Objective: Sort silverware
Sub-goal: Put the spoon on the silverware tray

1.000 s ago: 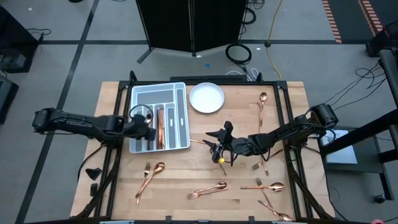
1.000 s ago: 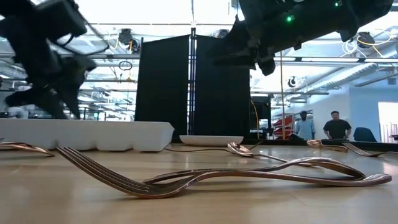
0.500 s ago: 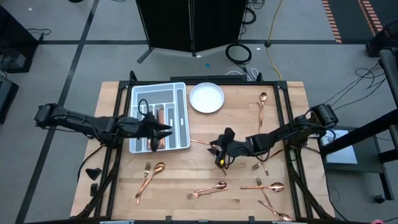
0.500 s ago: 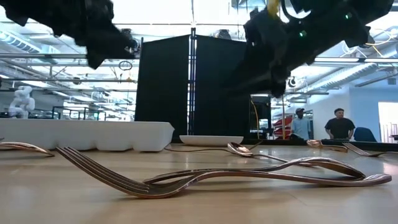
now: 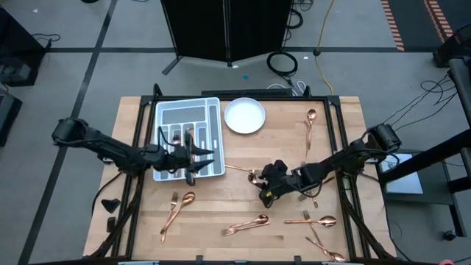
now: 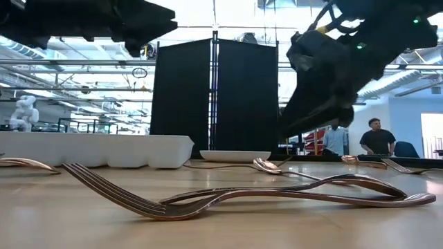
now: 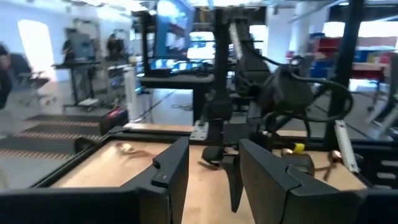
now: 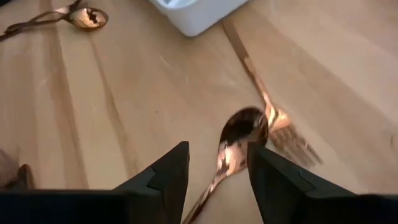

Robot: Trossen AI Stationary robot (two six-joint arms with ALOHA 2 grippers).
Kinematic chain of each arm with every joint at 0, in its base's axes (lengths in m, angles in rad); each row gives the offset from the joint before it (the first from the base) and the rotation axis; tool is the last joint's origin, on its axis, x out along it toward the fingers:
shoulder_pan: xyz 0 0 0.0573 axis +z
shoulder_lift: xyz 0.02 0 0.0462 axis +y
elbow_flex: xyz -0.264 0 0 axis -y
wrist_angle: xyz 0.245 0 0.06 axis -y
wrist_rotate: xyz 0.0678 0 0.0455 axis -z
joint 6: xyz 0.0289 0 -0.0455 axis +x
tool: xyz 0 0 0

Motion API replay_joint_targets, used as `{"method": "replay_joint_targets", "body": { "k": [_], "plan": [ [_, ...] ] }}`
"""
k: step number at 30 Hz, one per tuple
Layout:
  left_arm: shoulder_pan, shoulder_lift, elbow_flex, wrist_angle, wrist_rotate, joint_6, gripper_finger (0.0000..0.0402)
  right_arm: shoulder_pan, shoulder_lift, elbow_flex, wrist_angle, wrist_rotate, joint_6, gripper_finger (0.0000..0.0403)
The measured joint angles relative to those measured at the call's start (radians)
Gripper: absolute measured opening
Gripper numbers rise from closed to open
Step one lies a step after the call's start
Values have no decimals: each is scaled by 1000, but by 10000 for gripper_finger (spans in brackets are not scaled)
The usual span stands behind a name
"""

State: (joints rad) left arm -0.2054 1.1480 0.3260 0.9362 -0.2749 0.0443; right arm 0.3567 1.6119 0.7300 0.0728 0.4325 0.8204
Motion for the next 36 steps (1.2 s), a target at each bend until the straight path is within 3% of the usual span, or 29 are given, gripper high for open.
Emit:
{"method": "replay_joint_targets", "body": {
  "k": [9, 16, 19, 25, 30, 32, 36],
  "plan": [
    [3, 145, -1, 162, 38, 58, 135, 31, 38, 0, 20, -2, 99, 106],
    [5, 134, 0, 99, 6, 1, 135, 30, 135, 108, -37, -47, 77, 94],
    [29, 139, 31, -64, -87, -83, 135, 14, 147, 200, -160, -39, 30, 94],
    [67, 229, 217, -441, -113, -167, 135, -64, 147, 347, -391, 6, -4, 90],
    [63, 219, 305, -670, -258, -168, 135, -176, 156, 360, -287, -27, -122, 40],
    [55, 186, 315, -757, -343, -184, 135, -221, 178, 360, -245, -83, -165, 11],
    [29, 99, 316, -961, -477, -259, 135, -289, 250, 359, -104, -210, -205, 3]
  ]
}}
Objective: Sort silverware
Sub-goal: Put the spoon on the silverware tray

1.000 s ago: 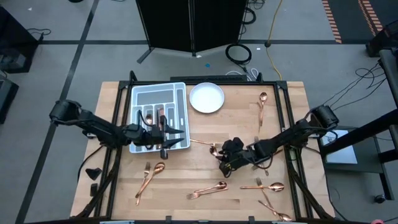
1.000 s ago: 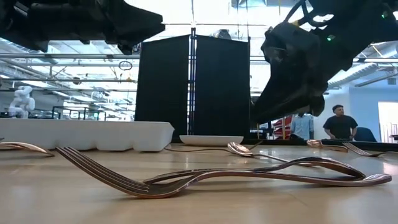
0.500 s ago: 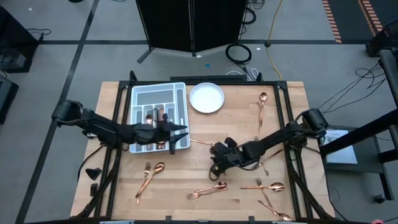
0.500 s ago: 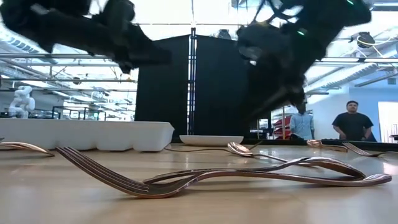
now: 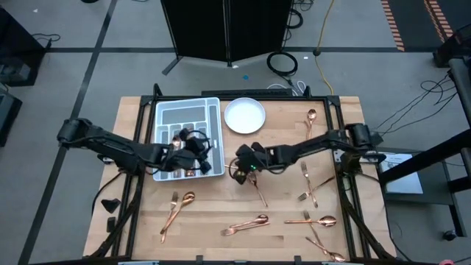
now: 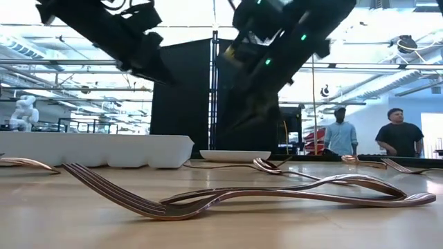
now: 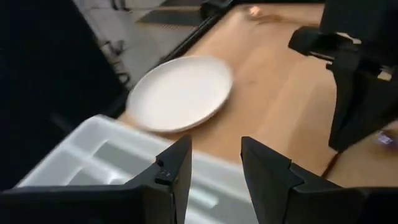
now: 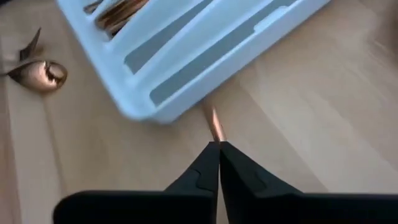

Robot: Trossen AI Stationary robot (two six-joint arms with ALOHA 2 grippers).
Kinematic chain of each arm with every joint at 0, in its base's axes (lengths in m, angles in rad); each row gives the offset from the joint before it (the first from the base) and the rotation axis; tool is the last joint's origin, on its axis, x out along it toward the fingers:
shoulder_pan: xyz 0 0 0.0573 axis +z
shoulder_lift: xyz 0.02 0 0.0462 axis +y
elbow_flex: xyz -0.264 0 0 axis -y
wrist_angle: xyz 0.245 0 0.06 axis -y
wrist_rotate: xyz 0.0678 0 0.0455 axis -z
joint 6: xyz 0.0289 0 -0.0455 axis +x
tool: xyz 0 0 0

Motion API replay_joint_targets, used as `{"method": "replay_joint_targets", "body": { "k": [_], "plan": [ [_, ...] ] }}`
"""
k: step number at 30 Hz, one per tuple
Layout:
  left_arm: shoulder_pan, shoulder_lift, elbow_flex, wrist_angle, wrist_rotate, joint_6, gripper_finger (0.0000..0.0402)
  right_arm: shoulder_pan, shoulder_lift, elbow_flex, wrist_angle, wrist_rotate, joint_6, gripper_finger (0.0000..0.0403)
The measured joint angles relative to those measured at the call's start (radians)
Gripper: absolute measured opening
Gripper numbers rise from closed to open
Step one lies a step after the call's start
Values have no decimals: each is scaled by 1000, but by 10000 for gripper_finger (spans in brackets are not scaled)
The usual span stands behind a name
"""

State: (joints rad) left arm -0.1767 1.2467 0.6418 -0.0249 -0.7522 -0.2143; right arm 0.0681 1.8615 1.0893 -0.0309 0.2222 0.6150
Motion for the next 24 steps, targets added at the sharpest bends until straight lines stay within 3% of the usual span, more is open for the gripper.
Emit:
{"method": "replay_joint_targets", "body": {
  "k": [6, 17, 24],
  "plan": [
    [-29, -94, -1, -215, -17, -114, 135, -34, 79, 0, 88, -20, 0, 0],
    [-35, -110, -1, -243, -63, -120, 135, -40, 248, 229, -7, -49, -58, 0],
    [-36, -110, -1, -274, -64, -121, 135, -38, 281, 295, 2, -112, -68, 0]
  ]
}}
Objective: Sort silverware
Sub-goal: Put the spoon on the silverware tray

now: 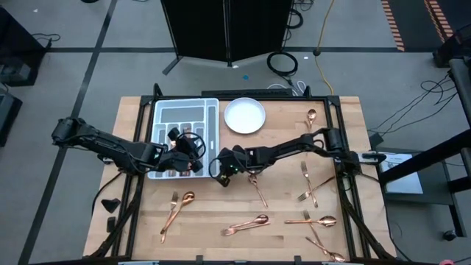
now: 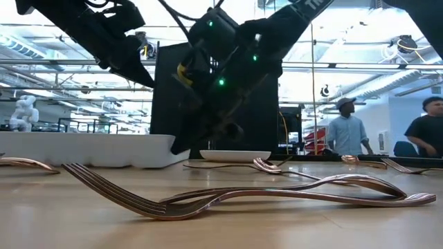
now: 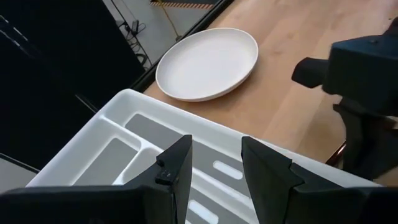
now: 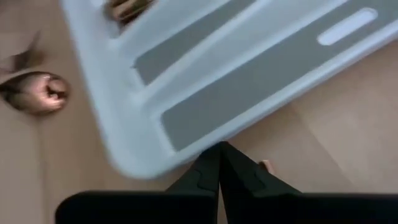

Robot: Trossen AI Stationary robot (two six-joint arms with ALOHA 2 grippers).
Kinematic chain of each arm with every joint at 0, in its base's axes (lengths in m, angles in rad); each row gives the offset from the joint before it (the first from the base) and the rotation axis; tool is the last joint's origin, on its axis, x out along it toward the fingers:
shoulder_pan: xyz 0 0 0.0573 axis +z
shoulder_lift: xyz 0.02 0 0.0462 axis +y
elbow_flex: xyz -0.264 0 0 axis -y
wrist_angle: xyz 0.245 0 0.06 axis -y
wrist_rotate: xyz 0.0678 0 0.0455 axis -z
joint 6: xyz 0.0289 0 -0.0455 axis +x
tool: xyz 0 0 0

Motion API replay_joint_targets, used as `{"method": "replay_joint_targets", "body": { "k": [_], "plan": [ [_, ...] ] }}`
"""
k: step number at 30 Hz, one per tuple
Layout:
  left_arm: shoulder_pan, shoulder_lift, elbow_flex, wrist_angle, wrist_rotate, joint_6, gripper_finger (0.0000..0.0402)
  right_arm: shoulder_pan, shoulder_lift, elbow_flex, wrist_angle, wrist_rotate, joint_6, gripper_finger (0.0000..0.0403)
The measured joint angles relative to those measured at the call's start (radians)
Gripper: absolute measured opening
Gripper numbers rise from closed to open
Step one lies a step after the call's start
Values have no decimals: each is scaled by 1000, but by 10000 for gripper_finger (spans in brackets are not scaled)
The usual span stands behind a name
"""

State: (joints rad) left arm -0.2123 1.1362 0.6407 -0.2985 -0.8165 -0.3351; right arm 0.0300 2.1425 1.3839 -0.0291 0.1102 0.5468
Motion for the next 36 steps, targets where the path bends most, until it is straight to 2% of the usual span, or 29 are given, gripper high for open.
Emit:
{"method": "replay_joint_targets", "body": {
  "k": [5, 14, 21, 26, 29, 32, 36],
  "plan": [
    [0, 0, 0, -5, 0, 0, 135, -5, -1, 18, -39, -13, 3, 0],
    [0, 0, 0, -2, 0, -23, 135, -26, -91, 17, -330, 71, -8, 0],
    [0, 0, -1, 12, 2, -24, 135, 68, -200, 17, -486, 83, 33, 0],
    [0, 0, -1, 34, 12, -22, 135, 170, -207, 15, -679, 78, 140, 0],
    [0, 11, -17, 88, 75, 30, 135, 230, -198, 15, -763, 78, 191, 3],
    [0, 41, -39, 224, 223, 150, 135, 277, -194, 15, -806, 75, 247, 23],
    [0, 89, -66, 433, 427, 312, 135, 328, -196, 15, -829, 114, 348, 71]
  ]
}}
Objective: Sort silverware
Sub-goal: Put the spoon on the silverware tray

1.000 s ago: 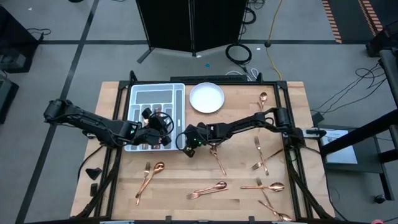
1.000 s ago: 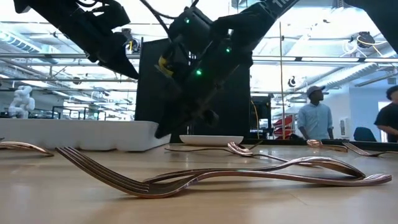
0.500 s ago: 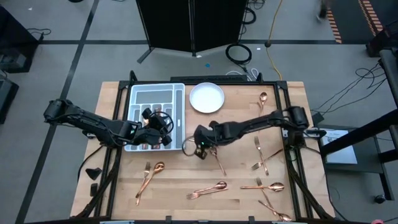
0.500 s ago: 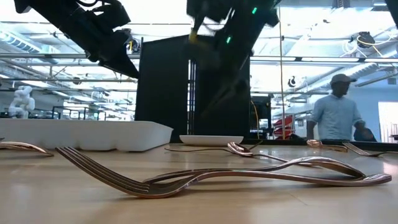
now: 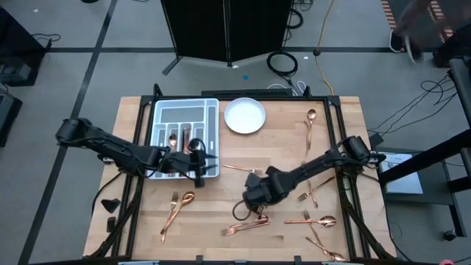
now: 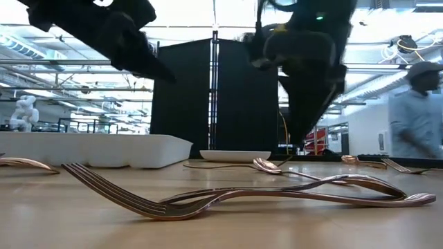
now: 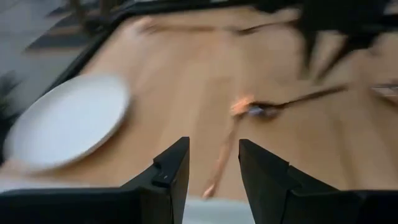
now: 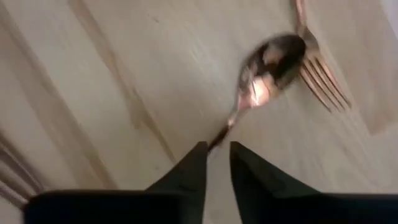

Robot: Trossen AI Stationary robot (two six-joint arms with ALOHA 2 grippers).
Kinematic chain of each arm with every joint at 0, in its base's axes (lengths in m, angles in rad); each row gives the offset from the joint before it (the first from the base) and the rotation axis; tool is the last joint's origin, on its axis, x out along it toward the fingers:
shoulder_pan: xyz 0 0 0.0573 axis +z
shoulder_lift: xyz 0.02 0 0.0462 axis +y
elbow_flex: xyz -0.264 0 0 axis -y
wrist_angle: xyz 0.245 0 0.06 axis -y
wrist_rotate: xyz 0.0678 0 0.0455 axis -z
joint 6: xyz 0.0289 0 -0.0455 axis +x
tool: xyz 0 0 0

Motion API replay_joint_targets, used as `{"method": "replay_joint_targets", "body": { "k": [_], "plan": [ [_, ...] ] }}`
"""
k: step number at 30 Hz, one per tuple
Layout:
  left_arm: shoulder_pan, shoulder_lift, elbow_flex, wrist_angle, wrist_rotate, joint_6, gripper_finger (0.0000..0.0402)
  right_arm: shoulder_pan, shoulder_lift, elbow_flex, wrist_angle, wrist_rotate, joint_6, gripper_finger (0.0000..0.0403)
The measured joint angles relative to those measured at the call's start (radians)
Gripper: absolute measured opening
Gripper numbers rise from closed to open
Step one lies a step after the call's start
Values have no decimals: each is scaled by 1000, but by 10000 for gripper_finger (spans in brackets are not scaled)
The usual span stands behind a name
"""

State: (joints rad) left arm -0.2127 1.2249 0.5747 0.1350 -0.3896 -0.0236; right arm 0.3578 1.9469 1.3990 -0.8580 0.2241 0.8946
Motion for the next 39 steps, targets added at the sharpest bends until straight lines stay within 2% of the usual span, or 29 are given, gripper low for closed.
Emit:
{"method": "replay_joint_targets", "body": {
  "k": [2, 7, 10, 13, 18, 20, 23, 24, 29, 35, 39],
  "plan": [
    [-1, 18, 0, 56, 44, 39, 135, 19, 0, -13, -4, 19, 50, 100],
    [14, 44, -1, 104, 49, 63, 135, 14, 0, -102, 117, 39, 105, 160],
    [26, 45, -1, 102, 49, 56, 135, -6, 0, -157, 228, 38, 92, 173],
    [32, 45, -1, 99, 49, 32, 135, -16, 1, -183, 256, 36, 98, 173],
    [33, 45, -1, 99, 49, 31, 135, -17, -5, -226, 263, 37, 171, 136],
    [36, 45, -1, 99, 49, 30, 135, -16, -6, -233, 263, 21, 175, 100],
    [36, 45, -1, 99, 49, 30, 135, -12, -8, -234, 261, 28, 175, 26],
    [36, 45, -1, 99, 49, 30, 135, -10, -10, -235, 262, 33, 169, 14],
    [36, 45, -1, 110, 49, 28, 135, -23, -9, -202, 246, 72, 105, 5],
    [36, 45, -1, 155, 43, -28, 135, -43, -12, -115, 239, 238, -32, 2],
    [50, 45, -1, 175, 4, -96, 135, -42, -50, -97, 213, 357, -71, 1]
  ]
}}
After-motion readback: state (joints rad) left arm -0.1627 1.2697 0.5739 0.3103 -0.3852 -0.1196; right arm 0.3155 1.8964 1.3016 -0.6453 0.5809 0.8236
